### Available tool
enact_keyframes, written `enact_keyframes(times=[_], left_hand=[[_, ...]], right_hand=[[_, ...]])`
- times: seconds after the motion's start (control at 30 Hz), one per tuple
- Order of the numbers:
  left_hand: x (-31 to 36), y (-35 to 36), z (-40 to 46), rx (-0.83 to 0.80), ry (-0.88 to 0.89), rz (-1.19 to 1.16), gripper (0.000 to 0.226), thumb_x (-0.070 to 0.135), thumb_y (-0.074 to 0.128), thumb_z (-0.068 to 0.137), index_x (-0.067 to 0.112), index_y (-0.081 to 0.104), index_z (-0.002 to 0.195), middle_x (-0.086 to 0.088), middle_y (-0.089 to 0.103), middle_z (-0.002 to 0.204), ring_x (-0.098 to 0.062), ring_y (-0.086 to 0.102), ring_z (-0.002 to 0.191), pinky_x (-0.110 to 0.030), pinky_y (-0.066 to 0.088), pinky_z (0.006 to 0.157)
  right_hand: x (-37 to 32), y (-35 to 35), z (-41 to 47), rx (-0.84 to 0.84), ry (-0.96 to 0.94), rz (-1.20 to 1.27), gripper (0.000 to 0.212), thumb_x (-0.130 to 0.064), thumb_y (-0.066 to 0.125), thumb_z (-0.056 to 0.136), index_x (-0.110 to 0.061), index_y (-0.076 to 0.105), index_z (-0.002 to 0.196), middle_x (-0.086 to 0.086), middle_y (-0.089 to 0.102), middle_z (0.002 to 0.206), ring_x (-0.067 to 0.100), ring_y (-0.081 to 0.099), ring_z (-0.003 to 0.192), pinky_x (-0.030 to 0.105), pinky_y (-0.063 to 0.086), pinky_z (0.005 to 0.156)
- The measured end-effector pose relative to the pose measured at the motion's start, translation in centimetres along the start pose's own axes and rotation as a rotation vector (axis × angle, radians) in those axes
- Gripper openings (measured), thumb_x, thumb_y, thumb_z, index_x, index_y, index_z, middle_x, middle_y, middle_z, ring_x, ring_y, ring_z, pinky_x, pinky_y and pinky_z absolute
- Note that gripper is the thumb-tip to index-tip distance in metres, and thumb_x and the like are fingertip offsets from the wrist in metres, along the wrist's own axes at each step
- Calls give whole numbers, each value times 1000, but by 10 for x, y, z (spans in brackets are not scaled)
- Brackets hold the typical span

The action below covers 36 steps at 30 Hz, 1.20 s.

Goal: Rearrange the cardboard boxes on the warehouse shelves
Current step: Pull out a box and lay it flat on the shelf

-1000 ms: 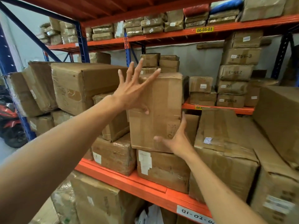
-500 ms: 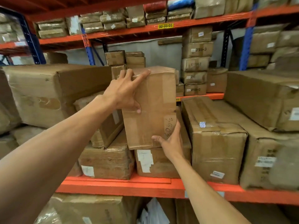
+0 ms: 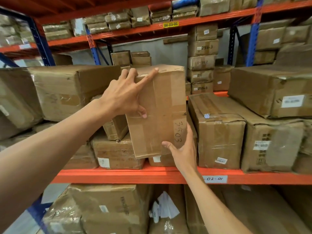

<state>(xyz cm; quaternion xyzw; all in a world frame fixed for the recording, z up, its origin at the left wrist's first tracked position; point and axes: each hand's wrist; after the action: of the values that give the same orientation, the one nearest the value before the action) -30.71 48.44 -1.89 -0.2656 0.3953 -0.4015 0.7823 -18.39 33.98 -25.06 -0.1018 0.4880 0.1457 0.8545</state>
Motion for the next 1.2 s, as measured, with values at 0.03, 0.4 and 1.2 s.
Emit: enact_keyframes(times=[0.03,0.4,1.2], left_hand=[[3,-4,-2,-8,-2,12,145,73,85,53,51,-15,155,-18,37,138,-36,38,121,-47,49,74],[3,-30,18,-218,178,369,149,90,72,44,59,-38,140,-28,6,161,-47,47,126,-49,55,77],[-54,37,-30,22,-146,-556,141,70,82,59,51,-22,153,-15,44,153,-39,52,128,-52,42,105]], right_hand=[[-3,-3,-4,12,-2,43,113,-49,89,73,-47,16,160,-19,25,163,-5,20,142,34,24,117],[2,40,-54,-111,136,264,154,-55,98,55,-68,-25,146,-13,-25,164,-20,3,141,25,21,116],[-70,-64,70,-159,-394,-337,128,-53,87,70,-68,-11,152,8,0,170,6,13,142,45,25,112]])
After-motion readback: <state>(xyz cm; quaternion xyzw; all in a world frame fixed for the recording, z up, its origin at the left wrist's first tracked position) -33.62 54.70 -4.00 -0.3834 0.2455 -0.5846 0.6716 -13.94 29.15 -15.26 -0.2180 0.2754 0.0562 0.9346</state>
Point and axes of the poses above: each hand's wrist, its own z-axis towards the middle knuckle, its own y-axis out of the palm, x = y × z
